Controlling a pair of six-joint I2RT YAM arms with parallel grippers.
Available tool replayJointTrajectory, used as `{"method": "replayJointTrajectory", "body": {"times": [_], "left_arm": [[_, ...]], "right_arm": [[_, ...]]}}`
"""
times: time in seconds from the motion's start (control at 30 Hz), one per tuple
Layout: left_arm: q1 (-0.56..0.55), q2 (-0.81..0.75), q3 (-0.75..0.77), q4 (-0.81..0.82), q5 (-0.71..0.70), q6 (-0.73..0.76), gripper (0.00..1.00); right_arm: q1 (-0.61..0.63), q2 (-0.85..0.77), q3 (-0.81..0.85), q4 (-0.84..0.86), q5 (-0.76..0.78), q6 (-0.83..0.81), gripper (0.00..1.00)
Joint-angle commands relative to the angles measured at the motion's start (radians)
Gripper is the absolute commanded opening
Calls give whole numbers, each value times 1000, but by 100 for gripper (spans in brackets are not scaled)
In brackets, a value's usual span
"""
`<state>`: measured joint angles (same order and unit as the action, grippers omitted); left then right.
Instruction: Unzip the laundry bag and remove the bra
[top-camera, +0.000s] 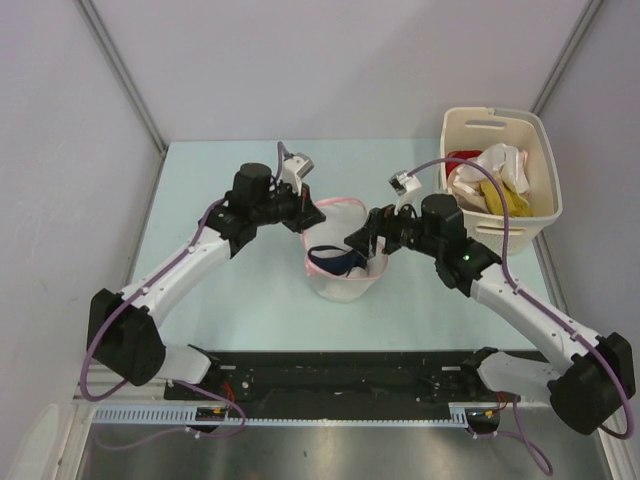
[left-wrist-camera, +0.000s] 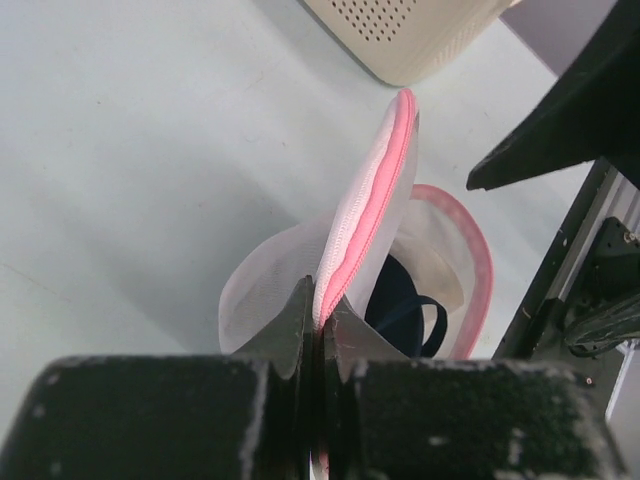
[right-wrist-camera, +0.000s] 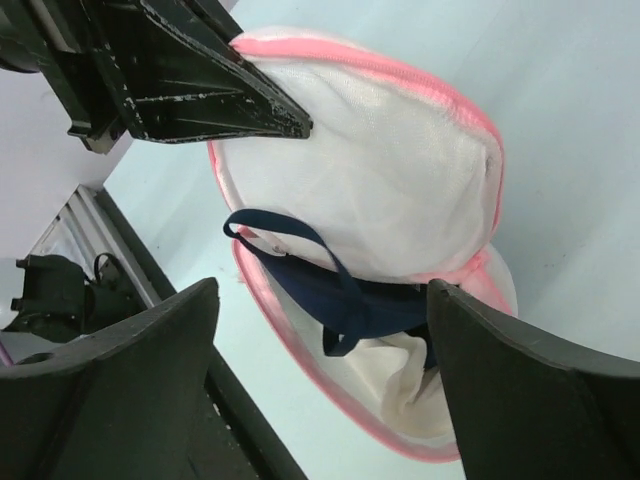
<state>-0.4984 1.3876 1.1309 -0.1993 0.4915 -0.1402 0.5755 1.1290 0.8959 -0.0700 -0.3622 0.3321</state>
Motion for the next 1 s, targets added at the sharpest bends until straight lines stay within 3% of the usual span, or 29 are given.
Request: {"method": "replayJointTrajectory", "body": {"times": [0.0, 0.17, 0.3, 0.67, 0.77, 0.8, 0.83, 0.9, 0.93, 0.97], "left_arm": [[-5, -71, -10, 61, -31, -71, 0], [-5, -49, -5, 48, -8, -79, 0], [-5, -42, -6, 51, 5, -87, 0], [-5, -50, -14, 44, 2, -78, 0], [-5, -50, -20, 52, 5, -87, 1], [-5, -50, -20, 54, 5, -87, 1], [-5, -50, -22, 51, 4, -87, 0], [-6, -50, -22, 49, -1, -84, 0], [-5, -50, -20, 49, 1, -84, 0], [-5, -48, -22, 46, 1, -82, 0]], "right_arm": [[76, -6, 14, -43, 181, -20, 85], [213, 49, 15, -126, 315, -102, 86], [224, 100, 15, -94, 362, -125, 88], [230, 238, 15, -2, 310, -189, 87], [239, 264, 15, 56, 276, -170, 82], [244, 275, 17, 93, 260, -163, 78], [257, 276, 17, 101, 261, -160, 66], [274, 275, 15, 101, 294, -160, 50], [280, 270, 17, 96, 311, -159, 29], [291, 264, 15, 88, 345, -159, 16]]}}
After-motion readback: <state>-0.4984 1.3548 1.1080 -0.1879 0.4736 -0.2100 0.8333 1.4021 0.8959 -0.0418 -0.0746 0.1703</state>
